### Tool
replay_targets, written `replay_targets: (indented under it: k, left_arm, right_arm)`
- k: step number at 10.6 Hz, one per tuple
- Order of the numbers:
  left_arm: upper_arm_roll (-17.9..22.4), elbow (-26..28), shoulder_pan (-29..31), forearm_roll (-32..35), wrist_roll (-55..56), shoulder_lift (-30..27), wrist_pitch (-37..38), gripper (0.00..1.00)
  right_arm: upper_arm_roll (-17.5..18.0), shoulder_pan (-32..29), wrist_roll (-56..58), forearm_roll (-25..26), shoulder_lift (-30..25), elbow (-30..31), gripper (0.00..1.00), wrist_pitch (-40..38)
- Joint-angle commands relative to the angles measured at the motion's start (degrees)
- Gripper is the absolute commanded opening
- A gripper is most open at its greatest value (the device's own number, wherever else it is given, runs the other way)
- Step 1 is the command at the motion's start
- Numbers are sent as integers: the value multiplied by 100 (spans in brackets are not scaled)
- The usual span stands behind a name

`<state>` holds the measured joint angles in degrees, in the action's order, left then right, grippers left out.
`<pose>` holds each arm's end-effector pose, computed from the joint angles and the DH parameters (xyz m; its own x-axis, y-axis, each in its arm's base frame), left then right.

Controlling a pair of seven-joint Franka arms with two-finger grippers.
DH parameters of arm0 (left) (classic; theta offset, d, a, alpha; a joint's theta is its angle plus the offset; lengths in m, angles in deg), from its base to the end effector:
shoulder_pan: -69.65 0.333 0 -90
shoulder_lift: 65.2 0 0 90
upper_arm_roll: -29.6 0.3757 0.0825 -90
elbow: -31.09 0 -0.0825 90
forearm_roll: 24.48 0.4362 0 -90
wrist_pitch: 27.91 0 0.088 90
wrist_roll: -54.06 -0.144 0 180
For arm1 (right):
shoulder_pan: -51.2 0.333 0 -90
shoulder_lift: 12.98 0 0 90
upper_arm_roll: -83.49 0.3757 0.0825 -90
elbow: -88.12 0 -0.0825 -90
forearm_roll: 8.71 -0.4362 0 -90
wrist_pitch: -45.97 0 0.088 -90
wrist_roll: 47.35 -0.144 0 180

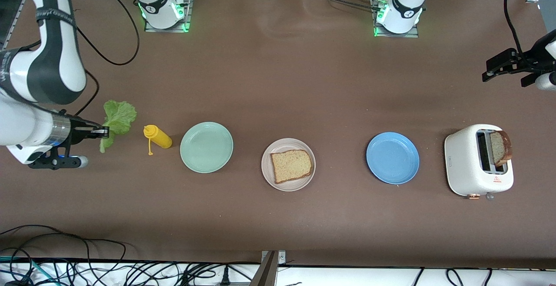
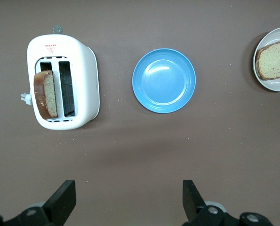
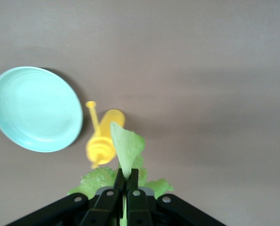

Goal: Make sandwich on beige plate with both arms
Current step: 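Lift the lettuce and carry it over the beige plate with the right gripper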

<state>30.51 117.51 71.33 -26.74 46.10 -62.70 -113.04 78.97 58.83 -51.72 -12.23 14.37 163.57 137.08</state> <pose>0.6113 0.0215 0.6461 0.9935 -0.0969 -0.0600 -0.0941 -0.9944 0.0475 0.7441 0.0602 0.4546 0.9790 -0.0230 -0.2025 -0.0252 -0.9996 -0.0083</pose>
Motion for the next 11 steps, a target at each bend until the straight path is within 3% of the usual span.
replay_targets:
  k: [1,3,5,7,11]
  left_arm:
    - [-12,-195,34,93,-118,75,93,100]
    - [-12,-195,34,85,-118,75,75,100]
    - [-12,-204,42,76,-118,66,66,100]
    - [-21,-204,25,6,-49,75,66,100]
    - [-29,-204,-1,-12,-48,75,57,100]
  right_arm:
    - [-14,632,-1358,-367,77,-461,0,-330]
    - [-14,1238,-2947,-693,121,-470,0,-121]
    - [-14,1880,-4285,-790,409,-436,0,685]
    - [-14,2338,-5210,-817,831,-435,0,1467]
    - [12,2989,-6785,-1345,1622,-427,0,3251]
